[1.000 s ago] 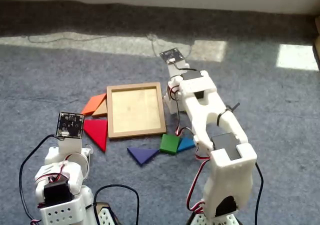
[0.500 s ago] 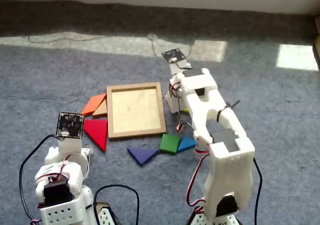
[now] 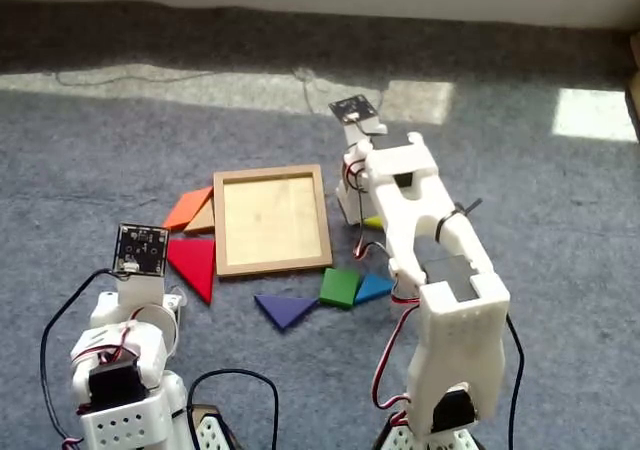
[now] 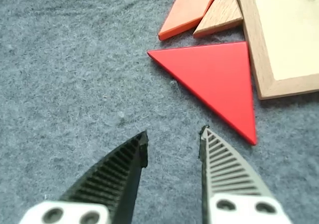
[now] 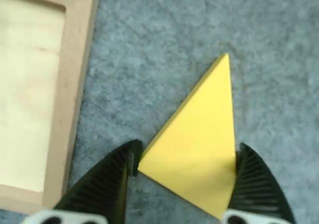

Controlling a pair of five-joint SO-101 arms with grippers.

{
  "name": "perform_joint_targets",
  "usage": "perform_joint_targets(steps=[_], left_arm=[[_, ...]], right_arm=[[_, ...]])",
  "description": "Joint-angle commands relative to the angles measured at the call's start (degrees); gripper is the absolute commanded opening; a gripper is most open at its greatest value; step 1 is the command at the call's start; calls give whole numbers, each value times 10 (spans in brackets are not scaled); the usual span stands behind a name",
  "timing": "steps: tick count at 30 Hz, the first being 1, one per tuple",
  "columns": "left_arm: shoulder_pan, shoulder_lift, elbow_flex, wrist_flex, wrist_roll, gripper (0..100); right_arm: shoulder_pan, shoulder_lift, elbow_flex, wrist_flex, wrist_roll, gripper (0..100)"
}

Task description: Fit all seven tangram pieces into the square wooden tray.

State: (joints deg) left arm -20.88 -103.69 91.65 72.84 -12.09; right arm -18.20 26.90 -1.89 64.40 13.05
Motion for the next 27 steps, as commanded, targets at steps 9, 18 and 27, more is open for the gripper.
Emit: perform_joint_targets(steps=[9, 18, 27], left_arm=[[-3, -4, -4, -13, -4, 185], [-3, -4, -4, -13, -4, 186], [-3, -4, -4, -13, -4, 186]], right_arm=[[-28, -230, 61, 32, -54, 199], [-158, -281, 74, 8, -239, 199], [-211, -180, 66, -55, -352, 199]])
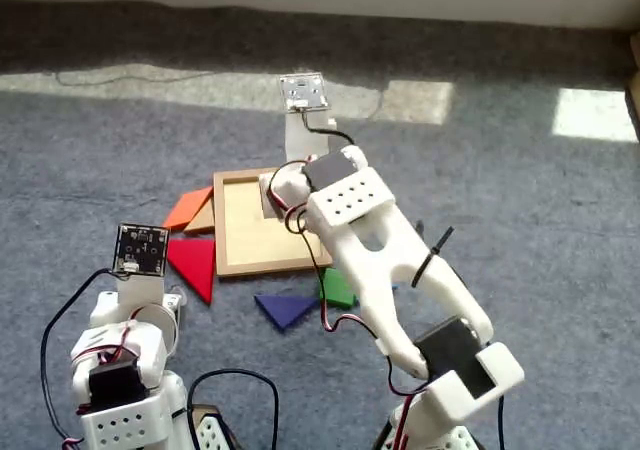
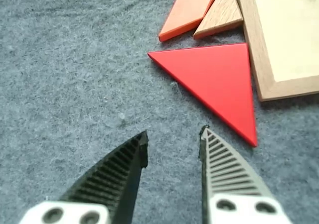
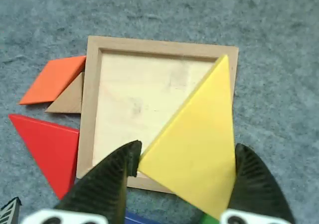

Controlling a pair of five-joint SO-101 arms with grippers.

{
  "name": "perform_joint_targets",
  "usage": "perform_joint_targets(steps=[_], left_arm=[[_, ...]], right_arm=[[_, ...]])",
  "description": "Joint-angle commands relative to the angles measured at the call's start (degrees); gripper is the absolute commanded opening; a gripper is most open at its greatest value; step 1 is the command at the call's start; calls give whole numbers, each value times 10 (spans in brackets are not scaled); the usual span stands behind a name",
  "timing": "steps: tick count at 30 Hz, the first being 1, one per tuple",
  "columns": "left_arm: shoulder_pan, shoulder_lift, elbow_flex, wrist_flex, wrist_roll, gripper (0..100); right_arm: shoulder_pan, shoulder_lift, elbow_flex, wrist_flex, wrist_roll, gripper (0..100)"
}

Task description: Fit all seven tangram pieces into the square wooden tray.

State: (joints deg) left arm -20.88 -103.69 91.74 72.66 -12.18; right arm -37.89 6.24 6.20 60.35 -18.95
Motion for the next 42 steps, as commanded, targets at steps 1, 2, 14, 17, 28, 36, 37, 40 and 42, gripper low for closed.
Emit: perform_joint_targets(steps=[1, 2, 14, 17, 28, 36, 37, 40, 42], left_arm=[[-3, -4, -5, -11, -4, 186], [-3, -4, -5, -11, -4, 186], [-3, -4, -5, -11, -4, 187], [-3, -4, -5, -11, -4, 188], [-3, -4, -5, -11, -4, 188], [-3, -4, -5, -11, -4, 188], [-3, -4, -5, -11, -4, 188], [-3, -4, -5, -11, -4, 188], [-3, -4, -5, -11, -4, 188]], right_arm=[[-14, 51, -30, -17, -41, 199], [-14, 73, -46, -18, -51, 199], [-15, 166, -112, -22, -68, 203], [-15, 166, -112, -22, -96, 211], [-16, 160, -131, -5, -43, 417], [-11, 162, -298, 192, 31, 247], [-7, 162, -313, 204, 47, 193], [1, 165, -328, 220, 93, 60], [7, 167, -326, 222, 127, 2]])
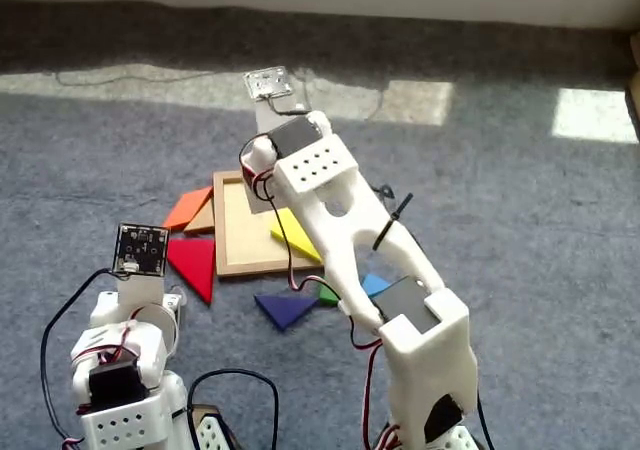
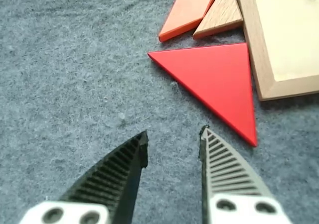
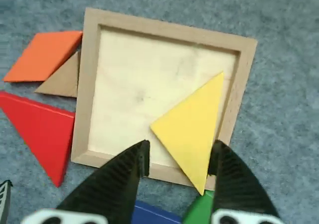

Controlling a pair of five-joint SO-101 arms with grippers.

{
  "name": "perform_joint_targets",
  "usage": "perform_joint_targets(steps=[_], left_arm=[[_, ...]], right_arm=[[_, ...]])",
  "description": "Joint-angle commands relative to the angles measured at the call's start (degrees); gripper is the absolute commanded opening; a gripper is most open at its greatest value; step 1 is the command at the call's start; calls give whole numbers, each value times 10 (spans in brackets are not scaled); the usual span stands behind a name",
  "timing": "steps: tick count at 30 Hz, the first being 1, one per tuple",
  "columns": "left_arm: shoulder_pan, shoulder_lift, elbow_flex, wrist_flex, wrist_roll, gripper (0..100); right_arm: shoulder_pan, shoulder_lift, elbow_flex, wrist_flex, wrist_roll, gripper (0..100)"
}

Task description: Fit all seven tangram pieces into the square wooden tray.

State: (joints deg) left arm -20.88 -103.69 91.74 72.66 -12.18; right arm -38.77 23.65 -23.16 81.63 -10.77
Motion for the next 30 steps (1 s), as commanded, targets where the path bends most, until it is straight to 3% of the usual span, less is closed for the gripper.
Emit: perform_joint_targets(steps=[1, 15, 22, 30], left_arm=[[-3, -4, -5, -11, -4, 188], [-3, -4, -5, -11, -4, 188], [-3, -4, -5, -11, -4, 188], [-3, -4, -5, -11, -4, 188]], right_arm=[[18, -7, -19, 8, 55, 5], [26, -7, 167, -141, 64, 11], [80, 64, 158, -182, 64, 11], [85, 111, 53, -182, 64, 11]])
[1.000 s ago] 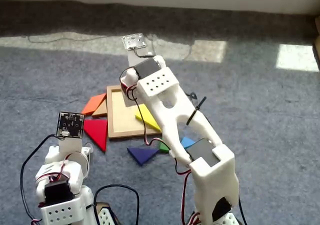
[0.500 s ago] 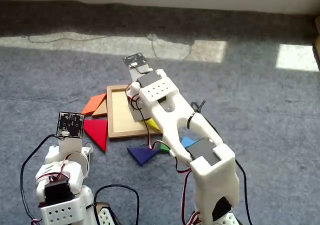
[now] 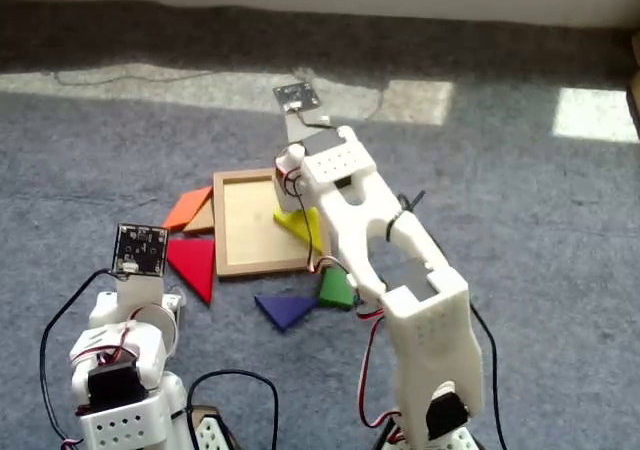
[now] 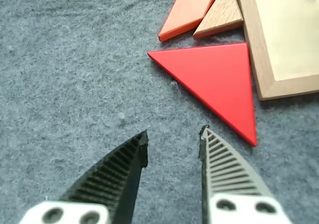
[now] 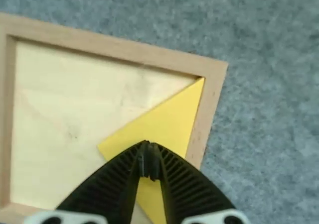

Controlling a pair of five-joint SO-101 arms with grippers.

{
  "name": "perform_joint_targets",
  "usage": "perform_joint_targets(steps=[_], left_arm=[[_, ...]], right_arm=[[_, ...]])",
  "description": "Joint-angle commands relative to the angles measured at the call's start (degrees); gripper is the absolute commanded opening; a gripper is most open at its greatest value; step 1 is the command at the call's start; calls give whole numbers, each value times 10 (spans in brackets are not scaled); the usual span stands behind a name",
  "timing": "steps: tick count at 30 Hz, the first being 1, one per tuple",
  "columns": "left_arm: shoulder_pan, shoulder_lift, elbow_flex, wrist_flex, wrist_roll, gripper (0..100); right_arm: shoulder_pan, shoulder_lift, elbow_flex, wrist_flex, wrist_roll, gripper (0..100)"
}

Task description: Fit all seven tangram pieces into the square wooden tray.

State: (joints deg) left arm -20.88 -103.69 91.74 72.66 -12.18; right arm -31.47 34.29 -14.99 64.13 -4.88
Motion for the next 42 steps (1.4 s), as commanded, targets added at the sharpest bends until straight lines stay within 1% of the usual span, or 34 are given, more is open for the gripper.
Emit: perform_joint_targets(steps=[1, 4, 14, 17, 22, 26, 29, 33, 36, 40, 42], left_arm=[[-3, -4, -5, -11, -4, 188], [-3, -4, -5, -11, -4, 188], [-3, -4, -6, -12, -3, 189], [-4, -4, -6, -12, -3, 189], [-5, -4, -6, -12, -3, 189], [-5, -4, -6, -12, -3, 189], [-6, -4, -7, -12, -3, 189], [-6, -4, -8, -12, -3, 190], [-5, -3, -17, -10, -4, 191], [-6, -2, -35, -8, -4, 233], [-6, -2, -34, -8, -4, 238]], right_arm=[[12, 5, -36, 6, 5, 11], [10, 3, -82, 64, 5, 11], [13, 4, -366, 360, 3, 5], [22, -12, -407, 371, 0, 5], [43, -116, -303, 370, 0, 5], [42, -261, -188, 364, 4, 5], [44, -371, -80, 335, 5, 5], [69, -491, 103, 266, 5, 5], [109, -575, 255, 196, 5, 5], [152, -679, 441, 101, 5, 5], [160, -722, 516, 55, 5, 5]])
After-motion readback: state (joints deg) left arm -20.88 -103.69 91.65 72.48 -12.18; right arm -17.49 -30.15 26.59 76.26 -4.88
